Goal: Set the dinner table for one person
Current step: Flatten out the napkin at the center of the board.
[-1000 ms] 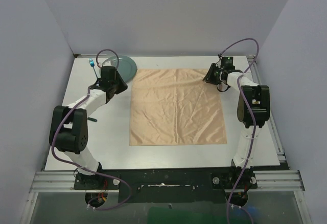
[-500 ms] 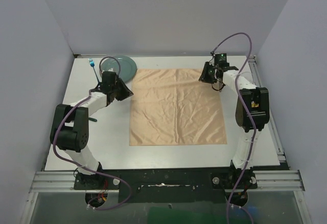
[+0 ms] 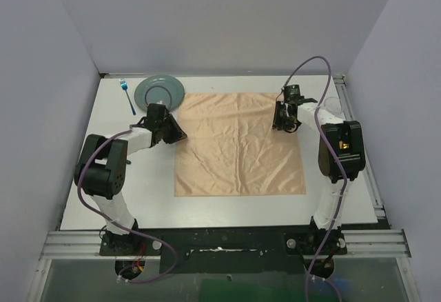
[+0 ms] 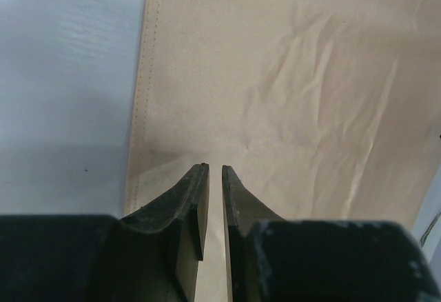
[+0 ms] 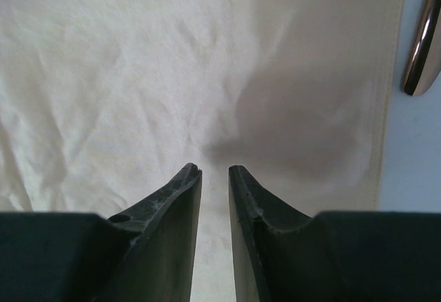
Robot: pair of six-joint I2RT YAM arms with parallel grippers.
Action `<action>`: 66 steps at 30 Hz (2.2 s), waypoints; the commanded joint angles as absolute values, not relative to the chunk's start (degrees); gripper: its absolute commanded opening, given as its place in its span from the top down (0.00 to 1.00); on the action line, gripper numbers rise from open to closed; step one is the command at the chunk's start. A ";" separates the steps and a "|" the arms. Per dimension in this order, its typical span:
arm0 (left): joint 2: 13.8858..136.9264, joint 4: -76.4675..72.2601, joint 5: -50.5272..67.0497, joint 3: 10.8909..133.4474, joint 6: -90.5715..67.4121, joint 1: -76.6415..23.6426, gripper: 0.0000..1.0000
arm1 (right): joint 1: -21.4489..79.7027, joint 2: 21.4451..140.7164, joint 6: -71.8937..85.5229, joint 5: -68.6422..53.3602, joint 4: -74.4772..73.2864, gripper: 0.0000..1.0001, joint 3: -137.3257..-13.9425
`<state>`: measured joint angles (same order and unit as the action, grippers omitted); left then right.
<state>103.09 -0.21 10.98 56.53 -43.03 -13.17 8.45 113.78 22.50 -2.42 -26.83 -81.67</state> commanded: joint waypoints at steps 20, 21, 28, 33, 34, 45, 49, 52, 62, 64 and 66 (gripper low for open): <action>105.82 11.51 1.31 62.18 -34.35 -13.85 0.88 | 10.91 116.36 23.47 0.00 -28.21 0.74 -81.06; 105.52 12.33 0.88 62.41 -33.88 -13.82 0.88 | 11.04 116.55 23.47 0.01 -28.47 0.74 -81.50; 104.50 16.36 -2.22 62.93 -31.63 -13.79 0.88 | 12.17 117.75 23.46 0.04 -30.94 0.74 -84.40; 104.94 18.09 -3.22 63.69 -31.05 -13.75 0.88 | 13.53 116.83 23.47 0.48 -32.14 0.74 -84.55; 104.87 18.19 -3.20 63.72 -30.92 -13.73 0.88 | 13.75 116.61 23.51 0.63 -32.45 0.74 -84.55; 104.27 20.09 -4.53 64.22 -29.86 -13.72 0.88 | 14.51 114.79 23.38 2.65 -35.77 0.73 -85.30; 104.82 21.18 -5.57 65.36 -29.55 -13.69 0.88 | 14.90 112.99 23.46 3.37 -36.57 0.73 -84.51; 104.96 21.50 -5.65 65.99 -29.53 -13.71 0.88 | 14.97 111.97 23.47 3.76 -36.74 0.73 -83.71; 103.22 21.60 -5.50 64.90 -29.62 -13.71 0.84 | 14.86 113.19 22.92 5.78 -37.52 0.73 -86.86; 102.99 21.73 -5.30 65.15 -29.53 -13.70 0.81 | 14.90 113.29 22.73 5.93 -37.88 0.73 -87.96; 102.58 21.84 -5.00 65.52 -29.58 -13.67 0.75 | 14.68 113.33 22.45 6.22 -38.31 0.73 -89.39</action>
